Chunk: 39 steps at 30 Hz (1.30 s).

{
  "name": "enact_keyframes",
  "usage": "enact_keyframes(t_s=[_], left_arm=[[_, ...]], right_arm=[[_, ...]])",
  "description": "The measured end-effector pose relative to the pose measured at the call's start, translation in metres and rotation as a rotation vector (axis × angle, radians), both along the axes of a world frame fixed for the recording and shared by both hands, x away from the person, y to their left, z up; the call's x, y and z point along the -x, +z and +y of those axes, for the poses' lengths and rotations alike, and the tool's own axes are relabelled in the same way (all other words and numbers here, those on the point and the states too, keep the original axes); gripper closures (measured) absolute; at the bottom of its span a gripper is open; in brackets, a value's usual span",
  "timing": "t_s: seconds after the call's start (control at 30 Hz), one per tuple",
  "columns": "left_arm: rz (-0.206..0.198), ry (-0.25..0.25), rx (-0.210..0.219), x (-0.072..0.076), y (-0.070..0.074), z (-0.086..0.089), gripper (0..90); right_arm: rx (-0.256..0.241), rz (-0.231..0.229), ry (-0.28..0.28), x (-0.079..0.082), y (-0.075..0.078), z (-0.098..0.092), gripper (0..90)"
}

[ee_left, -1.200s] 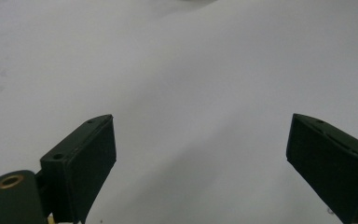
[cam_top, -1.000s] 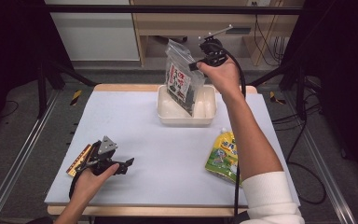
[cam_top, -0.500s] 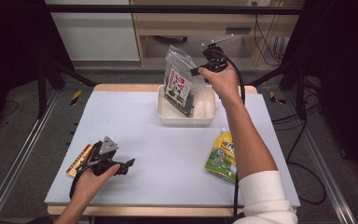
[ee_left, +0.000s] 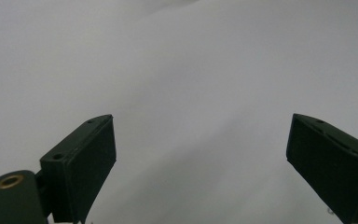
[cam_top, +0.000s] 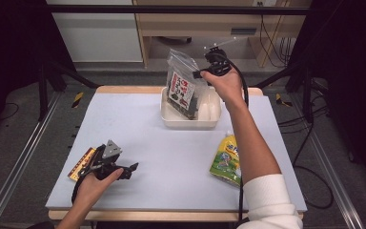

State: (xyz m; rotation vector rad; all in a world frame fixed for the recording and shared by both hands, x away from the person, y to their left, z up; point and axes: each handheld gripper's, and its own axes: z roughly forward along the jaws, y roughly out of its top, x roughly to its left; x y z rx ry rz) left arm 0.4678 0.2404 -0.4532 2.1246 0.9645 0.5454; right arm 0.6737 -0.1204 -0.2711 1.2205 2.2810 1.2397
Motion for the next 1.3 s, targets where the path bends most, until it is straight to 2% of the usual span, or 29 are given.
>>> enact_keyframes(t_s=[0.37, 0.47, 0.5, 0.73, 1.07, 1.3], left_arm=[[0.002, 0.0, 0.0, 0.0, 0.0, 0.0, 7.9], [0.003, 0.0, -0.001, 0.0, 0.0, 0.0, 7.9], [0.003, 0.001, -0.001, 0.0, 0.0, 0.0, 7.9], [0.003, -0.002, -0.001, 0.0, 0.0, 0.0, 7.9], [0.003, 0.001, -0.003, 0.0, 0.0, 0.0, 7.8], [0.0, 0.003, -0.002, 0.0, 0.0, 0.0, 7.8]], right_arm=[[0.019, -0.028, -0.01, 0.002, 0.001, -0.001, 53.8], [0.034, -0.044, -0.015, 0.004, 0.002, -0.001, 52.7], [0.036, -0.057, -0.019, 0.005, 0.003, -0.001, 49.5], [0.029, -0.07, -0.025, 0.006, 0.005, 0.001, 45.7], [0.028, -0.069, 0.02, 0.014, 0.006, 0.013, 37.2], [0.029, -0.11, 0.052, 0.03, 0.011, 0.025, 28.8]])
